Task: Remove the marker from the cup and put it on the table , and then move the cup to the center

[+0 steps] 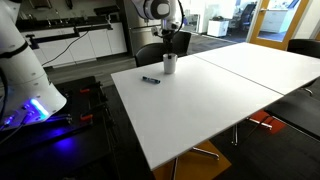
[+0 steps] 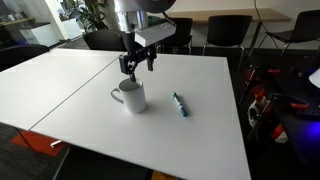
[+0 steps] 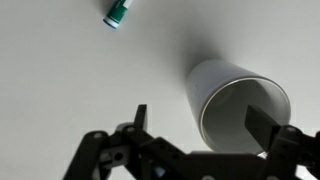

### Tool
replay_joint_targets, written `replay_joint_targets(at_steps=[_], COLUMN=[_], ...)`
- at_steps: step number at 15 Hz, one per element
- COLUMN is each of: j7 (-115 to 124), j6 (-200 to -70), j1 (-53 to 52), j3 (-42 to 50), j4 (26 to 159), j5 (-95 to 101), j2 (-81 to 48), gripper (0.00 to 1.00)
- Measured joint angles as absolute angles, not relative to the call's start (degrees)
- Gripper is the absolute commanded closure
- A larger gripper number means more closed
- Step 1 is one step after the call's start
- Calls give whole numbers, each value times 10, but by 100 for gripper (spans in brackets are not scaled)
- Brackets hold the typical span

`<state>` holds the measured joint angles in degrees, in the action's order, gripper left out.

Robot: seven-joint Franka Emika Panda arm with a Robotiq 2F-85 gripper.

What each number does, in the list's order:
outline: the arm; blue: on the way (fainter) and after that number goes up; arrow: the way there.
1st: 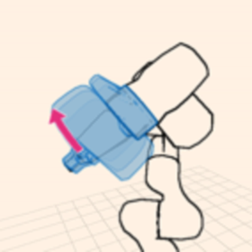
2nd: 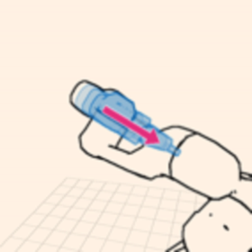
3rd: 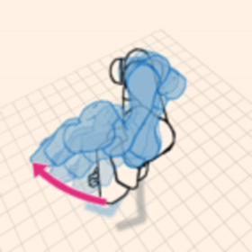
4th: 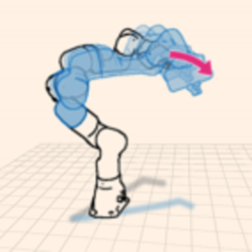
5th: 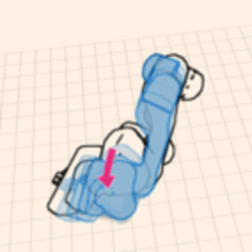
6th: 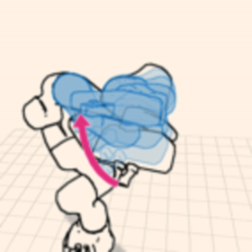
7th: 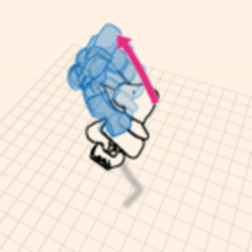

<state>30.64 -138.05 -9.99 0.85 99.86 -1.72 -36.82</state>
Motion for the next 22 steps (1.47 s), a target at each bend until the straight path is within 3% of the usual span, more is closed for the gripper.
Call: replay_joint_targets(at_steps=[19, 20, 21, 22], j7=[306, 306, 306, 306], j6=[-1390, -1391, -1391, -1391], j1=[-113, -114, -115, -115], j3=[28, 28, 28, 28], j4=[971, 966, 961, 956], j5=[-4, -4, -4, -4], j2=[-409, -415, -419, -424], gripper=[0, 2, 26, 27])
